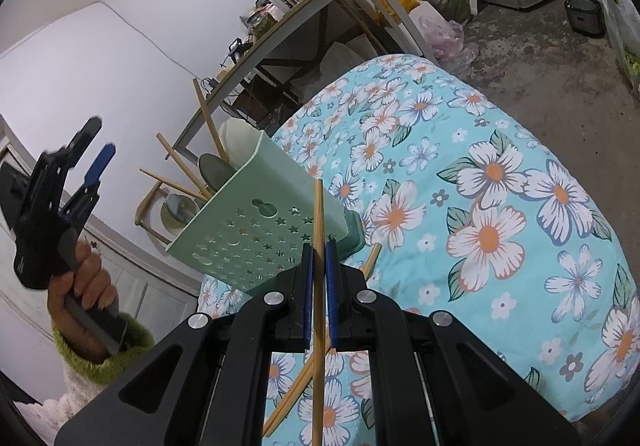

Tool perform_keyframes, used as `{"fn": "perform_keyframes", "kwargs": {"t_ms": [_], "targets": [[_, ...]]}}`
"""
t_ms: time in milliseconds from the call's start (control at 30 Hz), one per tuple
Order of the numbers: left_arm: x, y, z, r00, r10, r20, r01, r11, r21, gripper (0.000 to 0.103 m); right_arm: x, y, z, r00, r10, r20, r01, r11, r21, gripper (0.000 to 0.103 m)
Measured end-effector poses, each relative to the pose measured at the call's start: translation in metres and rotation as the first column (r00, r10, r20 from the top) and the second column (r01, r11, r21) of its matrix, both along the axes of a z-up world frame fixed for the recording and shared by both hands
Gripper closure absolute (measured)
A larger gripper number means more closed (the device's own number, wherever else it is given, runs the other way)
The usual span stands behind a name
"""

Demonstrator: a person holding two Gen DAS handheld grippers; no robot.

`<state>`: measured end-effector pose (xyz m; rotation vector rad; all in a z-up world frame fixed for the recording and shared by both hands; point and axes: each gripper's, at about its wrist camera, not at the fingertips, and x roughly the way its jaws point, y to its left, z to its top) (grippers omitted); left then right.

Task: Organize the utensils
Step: 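Lower the left tool's chopstick into the holder and open it while the right tool holds its chopstick, then lower the right tool's chopstick into the green holder and open the right tool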

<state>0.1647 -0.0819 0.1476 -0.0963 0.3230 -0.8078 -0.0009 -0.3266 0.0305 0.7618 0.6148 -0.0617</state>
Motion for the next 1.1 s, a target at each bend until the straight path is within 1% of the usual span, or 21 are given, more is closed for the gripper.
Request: {"fn": "perform_keyframes", "kwargs": {"t_ms": [233, 467, 633, 833, 933, 1033, 1100], "targets": [[-0.023, 0.021, -0.018, 0.998, -0.046, -0.043, 0.049, 0.996, 0.072, 0.03, -0.003, 0.006, 0.013, 1.0, 0.004, 0.029, -0.003, 0.999, -0.034, 0.097], [-0.041, 0.049, -0.054, 0.994, -0.043, -0.097, 0.057, 0.988, 0.146, 0.019, -0.008, 0.012, 0.029, 0.998, 0.012, 0.059, -0.008, 0.997, -0.073, 0.097], [-0.05, 0.06, -0.084, 0.991, -0.03, -0.133, 0.059, 0.973, 0.222, 0.017, -0.008, 0.017, 0.043, 0.996, 0.02, 0.083, -0.012, 0.995, -0.101, 0.097], [-0.056, 0.072, -0.109, 0.984, -0.005, -0.181, 0.05, 0.969, 0.244, 0.016, -0.005, 0.026, 0.069, 0.992, 0.047, 0.119, -0.028, 0.987, -0.155, 0.097], [-0.055, 0.077, -0.122, 0.978, 0.013, -0.209, 0.042, 0.965, 0.259, 0.015, -0.002, 0.029, 0.09, 0.985, 0.071, 0.154, -0.042, 0.981, -0.188, 0.097], [-0.053, 0.077, -0.131, 0.972, 0.027, -0.231, 0.037, 0.964, 0.265, 0.015, 0.004, 0.029, 0.109, 0.977, 0.094, 0.19, -0.056, 0.978, -0.2, 0.097], [-0.053, 0.078, -0.135, 0.97, 0.035, -0.241, 0.032, 0.962, 0.27, 0.015, 0.011, 0.031, 0.126, 0.97, 0.113, 0.214, -0.064, 0.972, -0.224, 0.097]]}}
